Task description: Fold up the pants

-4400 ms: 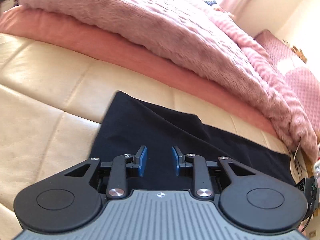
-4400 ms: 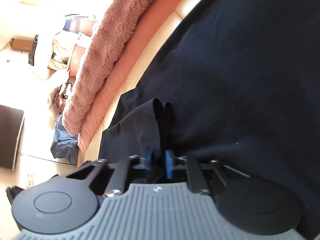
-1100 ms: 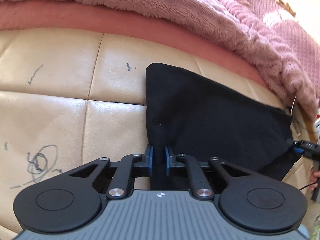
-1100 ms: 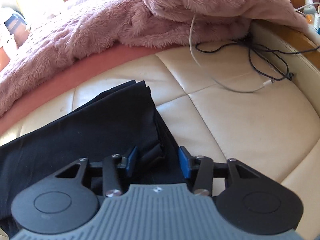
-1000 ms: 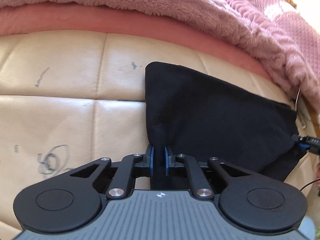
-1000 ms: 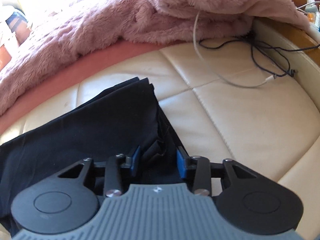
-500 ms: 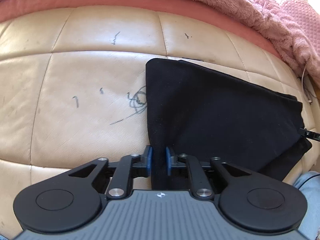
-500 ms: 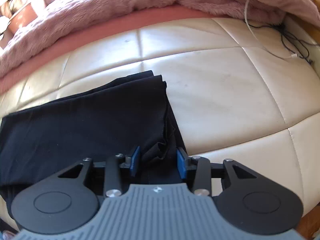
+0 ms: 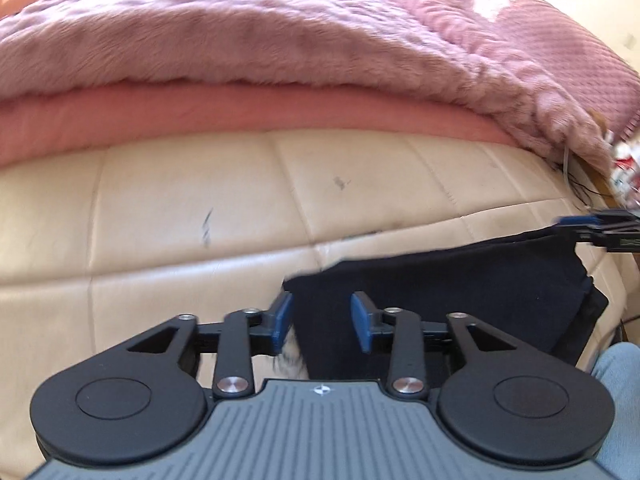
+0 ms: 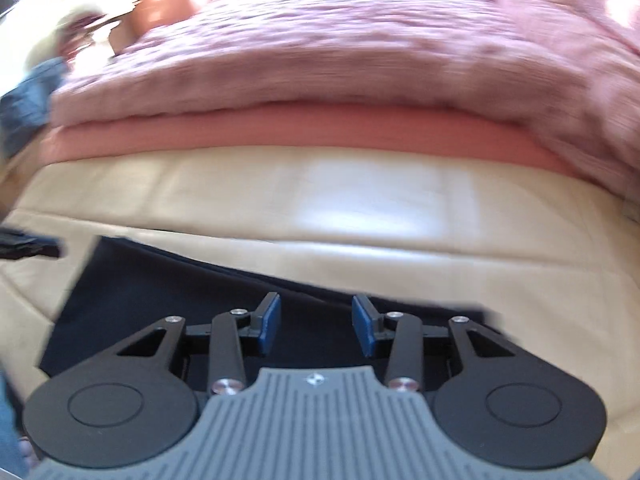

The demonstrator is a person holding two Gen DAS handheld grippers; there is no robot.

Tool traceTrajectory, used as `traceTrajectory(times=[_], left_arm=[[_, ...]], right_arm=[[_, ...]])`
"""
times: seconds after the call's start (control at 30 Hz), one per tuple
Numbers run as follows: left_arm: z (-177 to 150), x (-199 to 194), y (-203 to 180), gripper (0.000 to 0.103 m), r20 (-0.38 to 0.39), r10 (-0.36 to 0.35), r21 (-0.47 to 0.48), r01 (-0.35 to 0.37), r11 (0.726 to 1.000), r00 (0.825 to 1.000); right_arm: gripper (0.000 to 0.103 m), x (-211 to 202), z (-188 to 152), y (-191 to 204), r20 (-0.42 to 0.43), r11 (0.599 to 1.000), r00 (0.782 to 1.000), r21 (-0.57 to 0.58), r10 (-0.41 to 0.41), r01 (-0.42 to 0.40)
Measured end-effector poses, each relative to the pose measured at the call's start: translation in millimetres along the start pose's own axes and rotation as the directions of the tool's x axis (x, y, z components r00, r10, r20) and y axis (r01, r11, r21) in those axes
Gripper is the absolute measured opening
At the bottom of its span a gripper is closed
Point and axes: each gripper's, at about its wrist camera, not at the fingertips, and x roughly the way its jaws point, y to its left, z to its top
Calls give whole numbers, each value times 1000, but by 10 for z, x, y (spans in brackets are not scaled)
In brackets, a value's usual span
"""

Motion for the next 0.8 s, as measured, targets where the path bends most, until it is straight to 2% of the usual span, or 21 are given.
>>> traceTrajectory(times=[0.03, 0.1, 0.2, 0.33, 0.47, 0.5, 0.53, 0.57, 0.67, 0.73, 0.8], left_arm=[[47, 60, 14, 52, -10, -14, 16, 14, 1000, 1000], [112, 198, 54, 53, -54, -13, 29, 15, 999, 998], [142, 395, 162, 53, -132, -38, 9, 40, 999, 990], [95, 564, 288, 53, -192, -112, -53, 104, 993, 975], [87, 646, 392, 53, -176, -184, -127, 162, 978, 967], [89, 652, 402, 51, -175, -196, -136, 174, 975, 965], [91, 647, 397, 44, -174, -205, -134, 183, 974, 963], [91, 639, 384, 32, -171, -204, -120, 185, 975, 964], [85, 598, 342, 11, -146, -199, -62, 191, 980, 969], [70, 552, 350, 9, -125, -195, -63, 188, 980, 973], [52, 546, 386, 9, -123, -181, -104, 169, 980, 976]], right_arm=[[33, 124, 75, 129, -8, 999, 999, -23, 39, -39], [33, 389, 213, 399, -32, 990, 993, -73, 117, -119], [33, 774, 396, 803, -90, 958, 967, -147, 237, -248], [33, 1212, 630, 1201, -180, 894, 916, -216, 359, -393], [33, 1567, 804, 1367, -259, 834, 853, -216, 454, -509], [33, 1644, 829, 1404, -277, 820, 838, -214, 470, -531], [33, 1706, 834, 1455, -293, 811, 830, -219, 475, -542], [33, 1769, 841, 1485, -309, 806, 825, -225, 473, -547], [33, 1864, 831, 1523, -341, 785, 801, -224, 492, -578], [24, 1907, 835, 1548, -355, 772, 788, -227, 502, -594], [12, 1951, 838, 1587, -359, 771, 788, -230, 500, -594]])
